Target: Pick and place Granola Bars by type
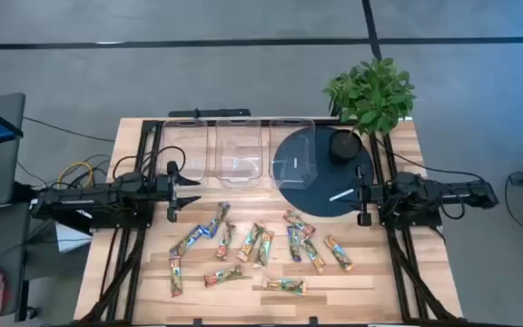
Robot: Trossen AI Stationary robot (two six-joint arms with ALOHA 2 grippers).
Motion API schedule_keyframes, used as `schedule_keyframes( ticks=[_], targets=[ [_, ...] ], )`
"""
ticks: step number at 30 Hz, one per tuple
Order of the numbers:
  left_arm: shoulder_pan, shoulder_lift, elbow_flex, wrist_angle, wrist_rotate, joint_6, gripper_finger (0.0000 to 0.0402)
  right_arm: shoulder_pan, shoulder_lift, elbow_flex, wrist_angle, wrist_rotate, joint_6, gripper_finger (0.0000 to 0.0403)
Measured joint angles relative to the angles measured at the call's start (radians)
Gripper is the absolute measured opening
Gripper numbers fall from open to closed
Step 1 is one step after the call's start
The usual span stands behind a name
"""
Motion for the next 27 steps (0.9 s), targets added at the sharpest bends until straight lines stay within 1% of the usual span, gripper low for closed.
schedule_keyframes(
  ticks=[27],
  targets=[
    [0.000,0.000,0.000,0.000,0.000,-0.008,0.0206,0.000,0.000,0.000,0.000,0.000,0.000,0.0124]
  ],
)
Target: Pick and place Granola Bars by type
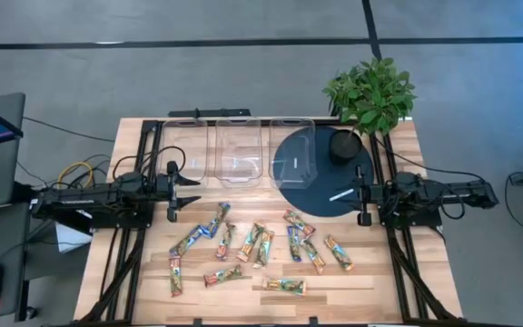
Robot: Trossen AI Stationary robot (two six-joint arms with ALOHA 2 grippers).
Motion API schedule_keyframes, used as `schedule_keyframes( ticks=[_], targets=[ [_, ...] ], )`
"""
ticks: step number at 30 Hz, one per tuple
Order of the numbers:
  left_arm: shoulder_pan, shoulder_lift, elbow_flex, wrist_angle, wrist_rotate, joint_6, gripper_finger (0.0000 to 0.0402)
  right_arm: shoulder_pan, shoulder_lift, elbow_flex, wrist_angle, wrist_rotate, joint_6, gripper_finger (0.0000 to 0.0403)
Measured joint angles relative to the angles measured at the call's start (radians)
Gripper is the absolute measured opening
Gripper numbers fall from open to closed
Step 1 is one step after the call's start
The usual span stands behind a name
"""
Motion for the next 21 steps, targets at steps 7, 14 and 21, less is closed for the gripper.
schedule_keyframes(
  ticks=[7,14,21],
  targets=[
    [0.000,0.000,0.000,0.000,0.000,0.001,0.0206,0.000,0.000,0.000,0.000,0.000,0.000,0.0124],
    [0.000,0.000,0.000,0.000,0.000,0.006,0.0206,0.000,0.000,0.000,0.000,0.000,0.000,0.0124],
    [0.000,0.000,0.000,0.000,0.000,0.009,0.0206,0.000,0.000,0.000,0.000,0.000,0.000,0.0124]
  ],
)
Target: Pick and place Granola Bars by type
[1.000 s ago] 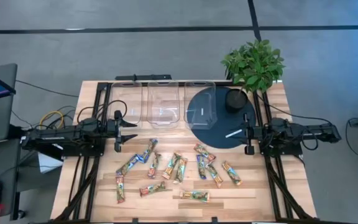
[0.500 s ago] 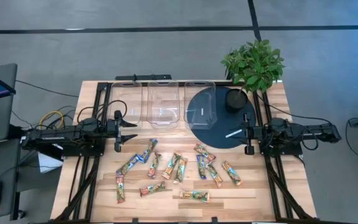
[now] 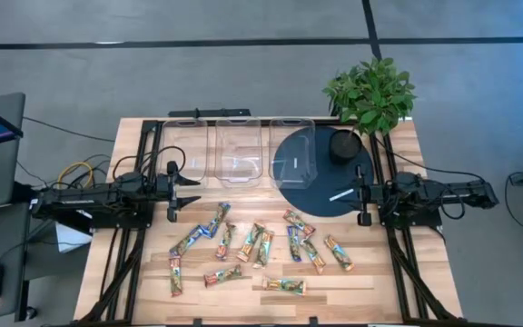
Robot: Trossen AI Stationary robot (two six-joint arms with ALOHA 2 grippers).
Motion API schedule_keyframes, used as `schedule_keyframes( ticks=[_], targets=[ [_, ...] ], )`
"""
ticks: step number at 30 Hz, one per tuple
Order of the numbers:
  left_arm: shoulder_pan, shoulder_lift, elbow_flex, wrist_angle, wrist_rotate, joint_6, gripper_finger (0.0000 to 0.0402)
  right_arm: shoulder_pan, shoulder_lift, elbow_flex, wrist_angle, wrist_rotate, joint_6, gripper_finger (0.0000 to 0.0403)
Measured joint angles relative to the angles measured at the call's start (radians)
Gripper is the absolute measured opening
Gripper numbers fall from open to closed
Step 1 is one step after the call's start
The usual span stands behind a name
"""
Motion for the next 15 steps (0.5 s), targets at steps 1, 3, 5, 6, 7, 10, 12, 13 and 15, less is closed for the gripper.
schedule_keyframes(
  ticks=[1,3,5,6,7,10,12,13,15],
  targets=[
    [0.000,0.000,0.000,0.000,0.000,-0.001,0.0206,0.000,0.000,0.000,0.000,0.000,0.000,0.0124],
    [0.000,0.000,0.000,0.000,0.000,-0.008,0.0206,0.000,0.000,0.000,0.000,0.000,0.000,0.0124],
    [0.000,0.000,0.000,0.000,0.000,-0.006,0.0206,0.000,0.000,0.000,0.000,0.000,0.000,0.0124],
    [0.000,0.000,0.000,0.000,0.000,-0.003,0.0206,0.000,0.000,0.000,0.000,0.000,0.000,0.0124],
    [0.000,0.000,0.000,0.000,0.000,0.000,0.0206,0.000,0.000,0.000,0.000,0.000,0.000,0.0124],
    [0.000,0.000,0.000,0.000,0.000,-0.006,0.0206,0.000,0.000,0.000,0.000,0.000,0.000,0.0124],
    [0.000,0.000,0.000,0.000,0.000,-0.009,0.0206,0.000,0.000,0.000,0.000,0.000,0.000,0.0124],
    [0.000,0.000,0.000,0.000,0.000,-0.007,0.0206,0.000,0.000,0.000,0.000,0.000,0.000,0.0124],
    [0.000,0.000,0.000,0.000,0.000,0.000,0.0206,0.000,0.000,0.000,0.000,0.000,0.000,0.0124]
  ],
)
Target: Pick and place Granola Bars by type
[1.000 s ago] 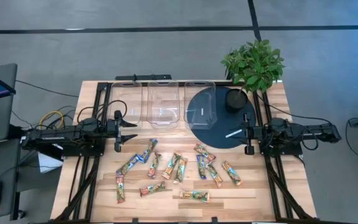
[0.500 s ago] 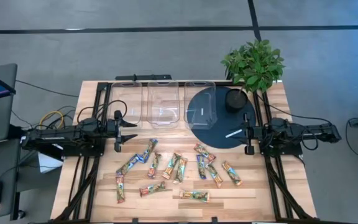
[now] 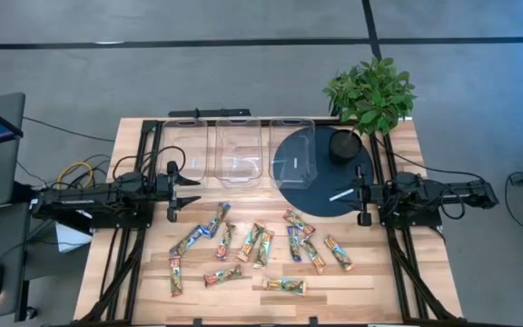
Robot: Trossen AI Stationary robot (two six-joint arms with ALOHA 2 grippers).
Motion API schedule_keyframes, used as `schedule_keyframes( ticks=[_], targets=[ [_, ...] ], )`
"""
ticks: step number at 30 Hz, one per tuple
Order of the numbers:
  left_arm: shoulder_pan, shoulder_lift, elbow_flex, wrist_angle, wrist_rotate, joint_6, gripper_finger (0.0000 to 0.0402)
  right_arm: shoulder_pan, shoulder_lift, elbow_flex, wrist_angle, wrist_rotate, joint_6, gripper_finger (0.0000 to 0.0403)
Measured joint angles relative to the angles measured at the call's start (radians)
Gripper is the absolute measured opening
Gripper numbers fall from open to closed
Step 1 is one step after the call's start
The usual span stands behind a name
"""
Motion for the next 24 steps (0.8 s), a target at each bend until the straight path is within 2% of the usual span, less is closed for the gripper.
schedule_keyframes(
  ticks=[24],
  targets=[
    [0.000,0.000,0.000,0.000,0.000,-0.003,0.0206,0.000,0.000,0.000,0.000,0.000,0.000,0.0124]
  ],
)
